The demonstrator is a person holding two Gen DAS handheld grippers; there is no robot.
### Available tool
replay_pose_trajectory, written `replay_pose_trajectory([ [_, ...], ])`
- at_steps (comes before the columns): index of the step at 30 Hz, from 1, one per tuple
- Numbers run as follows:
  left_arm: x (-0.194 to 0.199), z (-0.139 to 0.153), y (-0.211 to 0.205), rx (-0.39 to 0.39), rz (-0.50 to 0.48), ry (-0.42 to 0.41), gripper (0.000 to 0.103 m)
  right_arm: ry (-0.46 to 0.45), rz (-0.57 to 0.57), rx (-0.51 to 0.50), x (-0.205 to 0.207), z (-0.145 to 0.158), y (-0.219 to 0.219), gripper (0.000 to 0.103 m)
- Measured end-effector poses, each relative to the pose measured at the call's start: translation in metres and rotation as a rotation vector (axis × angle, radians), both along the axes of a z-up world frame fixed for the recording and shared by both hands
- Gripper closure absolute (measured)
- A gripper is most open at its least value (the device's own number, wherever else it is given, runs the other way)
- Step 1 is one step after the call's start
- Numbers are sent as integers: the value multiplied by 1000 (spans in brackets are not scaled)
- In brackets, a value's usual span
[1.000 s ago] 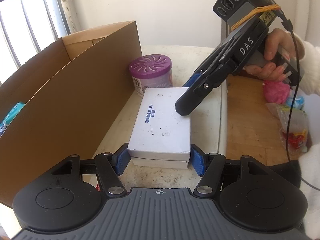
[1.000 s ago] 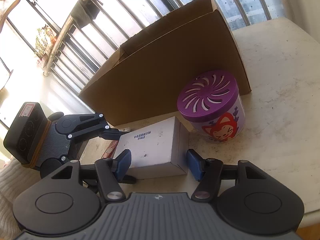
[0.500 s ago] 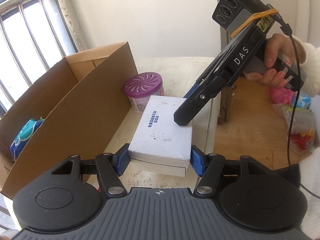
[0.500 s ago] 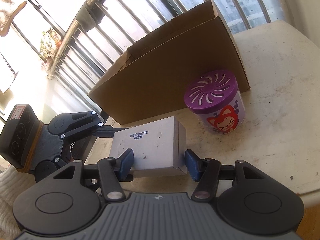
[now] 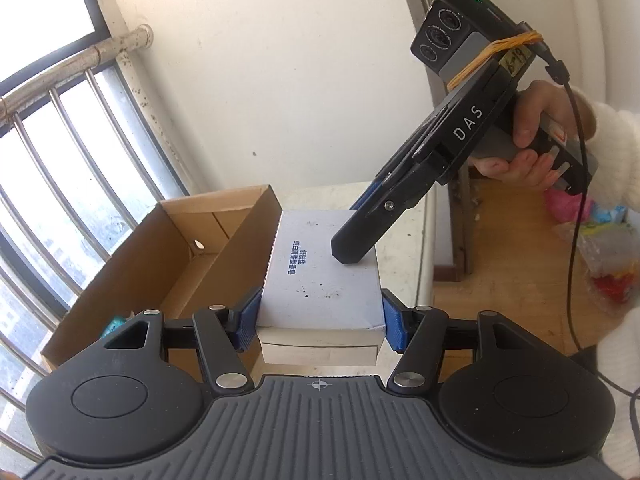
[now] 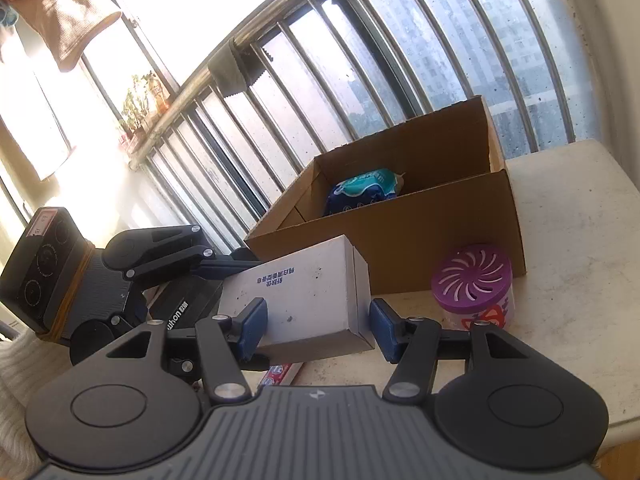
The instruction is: Organize objects
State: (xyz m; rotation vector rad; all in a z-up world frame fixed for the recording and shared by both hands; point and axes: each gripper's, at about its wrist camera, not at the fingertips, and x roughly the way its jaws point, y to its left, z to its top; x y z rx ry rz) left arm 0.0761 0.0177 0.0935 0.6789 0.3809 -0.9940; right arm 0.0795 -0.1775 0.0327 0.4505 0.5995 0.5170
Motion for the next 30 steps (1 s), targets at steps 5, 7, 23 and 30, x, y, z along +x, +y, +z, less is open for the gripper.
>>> replay_pose_trajectory([
  [5,20,22,-8,6,-7,-51,43,-37,-20,-8,14,21,-5,43],
  [7,36,30,-12,-2,-4,-65,43,-55,-29,-18,24,30,-7,43],
  [23,195,15,-26,38,77,71,43,185,-60,-157,213,40,-16,43],
  [30,253,-20,-34,65,56,209,43,281,-103,-275,259,14,-7,43],
])
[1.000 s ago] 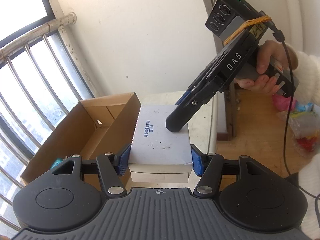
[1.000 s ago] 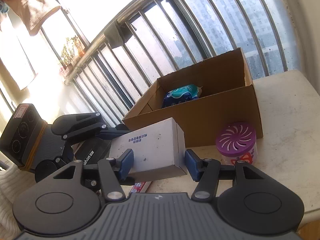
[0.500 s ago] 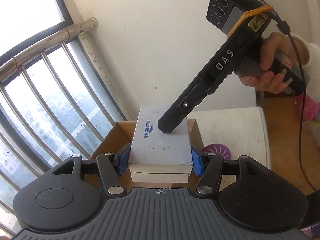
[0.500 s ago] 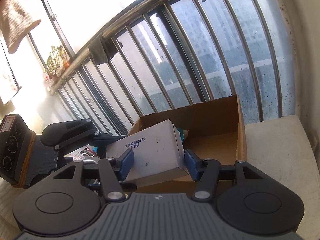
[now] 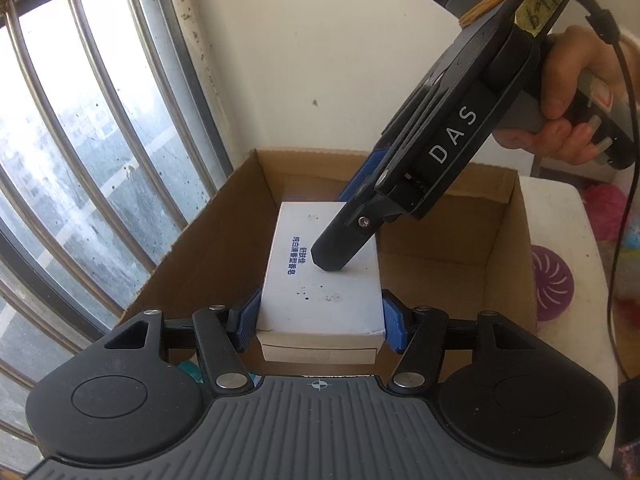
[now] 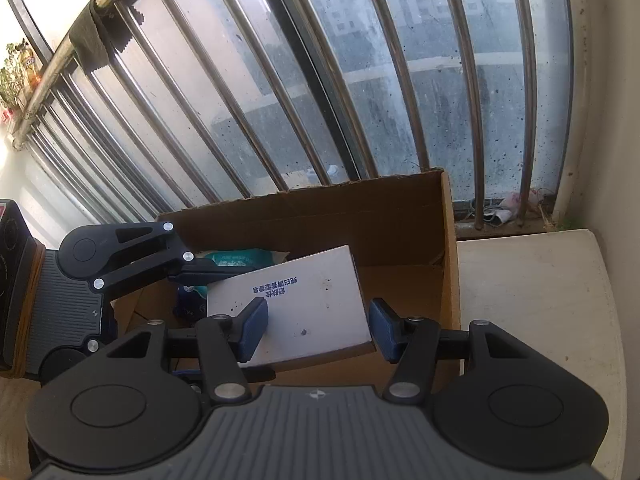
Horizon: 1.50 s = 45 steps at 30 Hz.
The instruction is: Organize objects
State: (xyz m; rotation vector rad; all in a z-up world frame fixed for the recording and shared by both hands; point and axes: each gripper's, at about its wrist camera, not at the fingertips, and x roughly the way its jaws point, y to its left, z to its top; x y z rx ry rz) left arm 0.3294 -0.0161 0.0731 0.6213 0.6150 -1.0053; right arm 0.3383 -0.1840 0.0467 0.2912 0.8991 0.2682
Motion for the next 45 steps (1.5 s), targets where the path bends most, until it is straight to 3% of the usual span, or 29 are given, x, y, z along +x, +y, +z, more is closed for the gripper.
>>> replay_pose_trajectory([
  [14,24,-36,-32,265,-37,-16,43,74,56,-392,39,-13,59,45],
  [18,28,-42,-30,340,-23,-30,43,183,40,-282,57,-27,55,58],
  [23,20,-44,-25,374,-38,-89,40,141,13,-280,60,-29,53,58],
  [26,12,-46,-23,465,-41,-183,39,162,-3,-254,59,-27,47,58],
  [30,6,-40,-12,459,-25,-162,42,157,-2,-247,57,-29,43,58],
  [33,2,-33,-2,403,-8,-153,42,196,-18,-180,64,-38,43,48],
  [35,-1,-30,4,381,-3,-166,41,209,-11,-154,72,-45,42,35],
  [37,-4,-28,11,372,-7,-159,41,191,-25,-145,72,-48,43,32],
  [45,-21,-29,25,371,-25,-159,45,161,9,-132,67,-48,52,36],
])
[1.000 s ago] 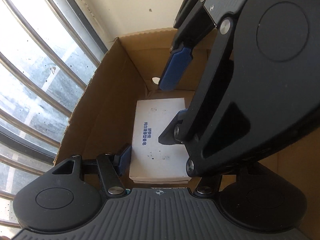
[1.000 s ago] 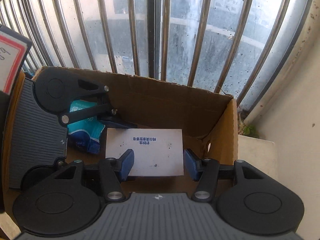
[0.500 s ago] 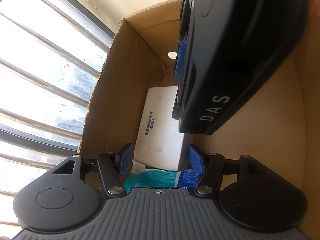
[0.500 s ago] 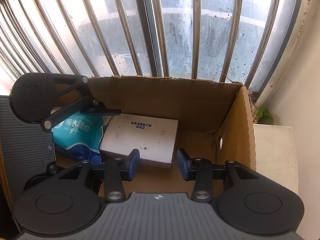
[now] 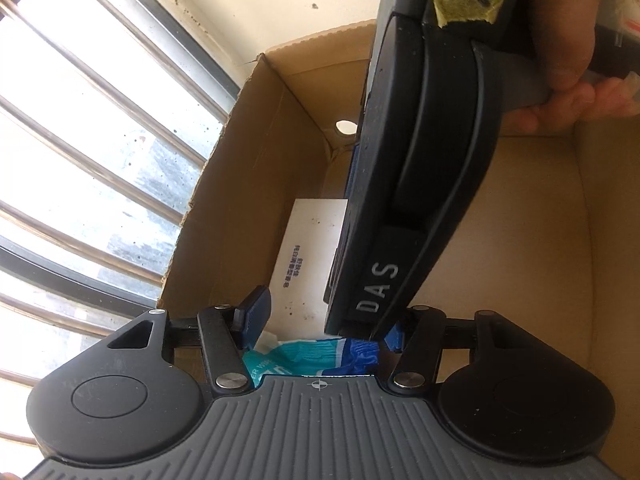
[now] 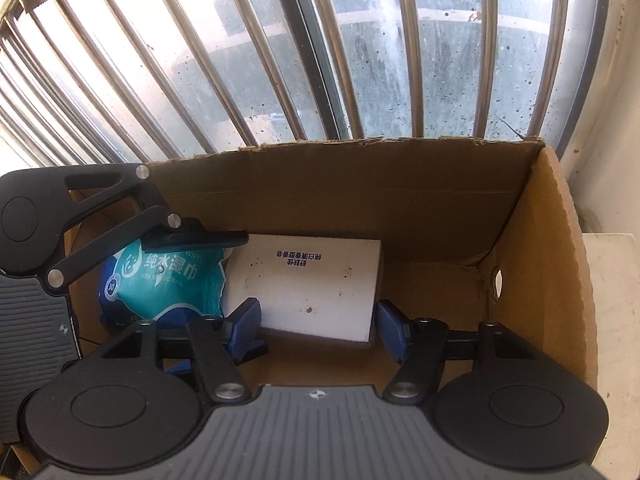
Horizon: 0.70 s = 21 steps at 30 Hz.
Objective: Organize objects
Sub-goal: 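Open the left gripper and raise it out of the cardboard box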
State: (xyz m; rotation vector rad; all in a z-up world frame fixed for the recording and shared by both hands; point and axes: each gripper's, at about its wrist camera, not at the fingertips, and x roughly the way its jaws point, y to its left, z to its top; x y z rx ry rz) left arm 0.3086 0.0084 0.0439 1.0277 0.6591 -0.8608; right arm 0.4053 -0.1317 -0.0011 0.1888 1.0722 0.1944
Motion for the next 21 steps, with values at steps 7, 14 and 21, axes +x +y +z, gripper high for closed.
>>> replay_pose_trajectory([
  [7,-24,16,12,9,31,-56,42,-8,-44,-6,-2,5,1,36],
  [14,-76,68,33,-170,70,-145,31,-109,-67,-24,-39,42,-3,33],
  [21,-156,101,39,-206,53,-171,28,-198,-67,23,-90,74,-25,33],
])
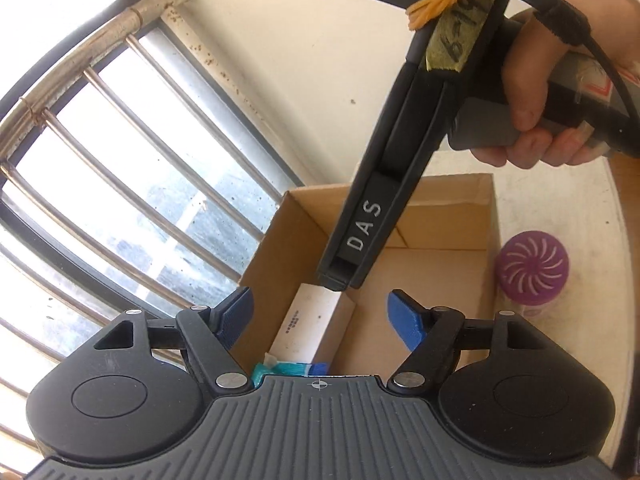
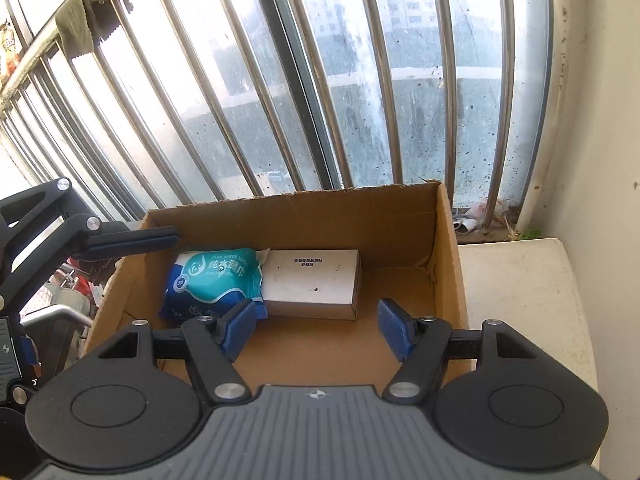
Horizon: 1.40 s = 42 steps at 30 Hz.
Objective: Organize objects
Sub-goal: 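Open the left gripper and raise it out of the cardboard box, then move the left gripper to the purple-lidded jar and close on it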
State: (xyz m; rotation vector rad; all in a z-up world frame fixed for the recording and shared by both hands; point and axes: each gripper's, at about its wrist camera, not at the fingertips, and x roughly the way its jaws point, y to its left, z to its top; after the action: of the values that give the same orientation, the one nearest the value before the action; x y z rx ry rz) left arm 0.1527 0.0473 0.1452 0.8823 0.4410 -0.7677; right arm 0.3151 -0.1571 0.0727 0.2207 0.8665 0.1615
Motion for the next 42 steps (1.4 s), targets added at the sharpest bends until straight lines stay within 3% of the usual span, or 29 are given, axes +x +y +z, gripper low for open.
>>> replay_pose_trajectory([
  [1,-13,1,0,-2,-12,1,28,-18,0,0,-11,5,-4,33],
  [2,11,1,-20,-3,-4,-1,28,-30,2,-1,-21,11,-8,33],
  [6,-11,-10,-38,-18,12,5,28,-79,11,2,-62,21,-25,33],
  [8,-31,-7,-69,-54,67,-25,28,-98,19,-9,-82,21,-34,33],
  [11,-57,-25,-78,-117,136,-55,27,-105,14,-41,-109,17,-45,32],
  [13,-55,-32,-81,-166,132,-4,27,-105,17,-14,-124,7,-53,32],
  [16,-64,-45,-83,-219,135,106,27,-170,4,121,-154,-9,-72,32],
  [19,-64,-63,-86,-215,183,141,27,-173,-2,129,-172,-25,-80,32],
  [22,-64,-71,-82,-219,205,173,27,-149,2,129,-185,-43,-83,32],
  [26,-52,-86,-79,-279,310,309,27,-116,33,157,-195,-57,-87,32],
  [31,-51,-100,-85,-287,335,317,25,-148,56,99,-200,-62,-83,28],
  [34,-47,-113,-87,-310,383,372,25,-149,70,70,-198,-66,-81,25],
  [39,-53,-122,-88,-283,388,314,24,-184,56,64,-195,-71,-83,25],
  [42,-46,-122,-82,-344,405,298,24,-182,60,89,-189,-75,-82,25],
])
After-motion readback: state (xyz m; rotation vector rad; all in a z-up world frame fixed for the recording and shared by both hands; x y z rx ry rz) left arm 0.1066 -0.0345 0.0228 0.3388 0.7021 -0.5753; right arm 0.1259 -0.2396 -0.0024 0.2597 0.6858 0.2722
